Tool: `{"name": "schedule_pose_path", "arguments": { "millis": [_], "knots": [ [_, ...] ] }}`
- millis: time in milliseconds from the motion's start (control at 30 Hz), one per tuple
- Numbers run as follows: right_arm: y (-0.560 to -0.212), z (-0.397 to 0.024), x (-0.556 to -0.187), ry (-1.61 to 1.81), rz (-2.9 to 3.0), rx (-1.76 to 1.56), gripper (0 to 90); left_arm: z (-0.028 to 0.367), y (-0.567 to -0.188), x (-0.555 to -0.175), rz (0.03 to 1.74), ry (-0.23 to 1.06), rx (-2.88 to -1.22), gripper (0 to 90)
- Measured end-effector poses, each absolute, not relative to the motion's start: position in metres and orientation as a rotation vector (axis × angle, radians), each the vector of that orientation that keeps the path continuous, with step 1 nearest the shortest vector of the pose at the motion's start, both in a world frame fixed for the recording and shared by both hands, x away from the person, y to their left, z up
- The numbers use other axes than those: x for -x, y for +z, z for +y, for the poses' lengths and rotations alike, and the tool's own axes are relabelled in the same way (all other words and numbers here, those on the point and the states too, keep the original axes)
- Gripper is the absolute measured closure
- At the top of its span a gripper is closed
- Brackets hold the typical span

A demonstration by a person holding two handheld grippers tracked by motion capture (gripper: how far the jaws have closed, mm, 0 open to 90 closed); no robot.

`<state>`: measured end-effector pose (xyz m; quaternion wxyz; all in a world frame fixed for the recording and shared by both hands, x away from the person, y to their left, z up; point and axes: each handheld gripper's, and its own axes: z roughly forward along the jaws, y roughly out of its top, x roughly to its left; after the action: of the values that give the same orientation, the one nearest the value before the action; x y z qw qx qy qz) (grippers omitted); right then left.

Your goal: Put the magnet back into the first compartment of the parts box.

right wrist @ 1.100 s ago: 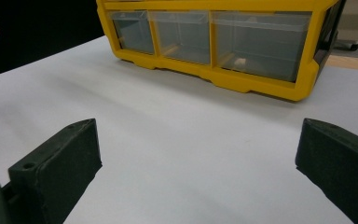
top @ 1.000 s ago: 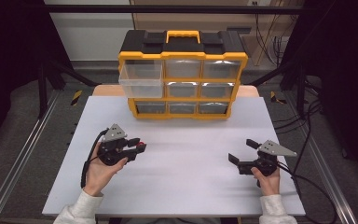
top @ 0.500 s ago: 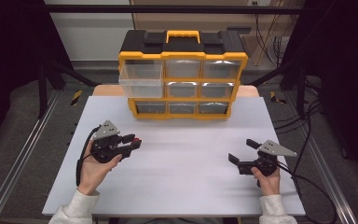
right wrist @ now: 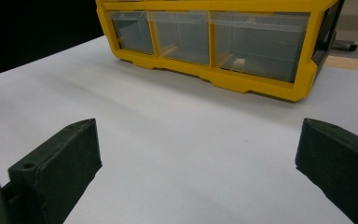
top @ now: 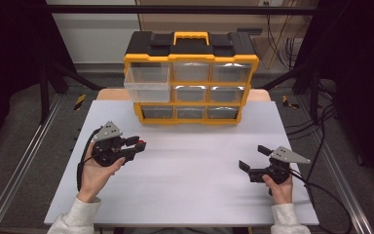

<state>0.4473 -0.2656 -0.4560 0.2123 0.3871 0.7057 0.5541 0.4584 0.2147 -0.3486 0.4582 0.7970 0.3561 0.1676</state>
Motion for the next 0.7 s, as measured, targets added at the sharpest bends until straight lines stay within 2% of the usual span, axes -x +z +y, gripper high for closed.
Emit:
{"name": "schedule_pose_path", "arguments": {
  "millis": [700],
  "knots": [
    [-0.456,-0.266,-0.447,1.539,1.957,-1.076,0.4,0.213,-0.327,-0.466,0.852,0.445,-1.937,62.1]
  ]
}}
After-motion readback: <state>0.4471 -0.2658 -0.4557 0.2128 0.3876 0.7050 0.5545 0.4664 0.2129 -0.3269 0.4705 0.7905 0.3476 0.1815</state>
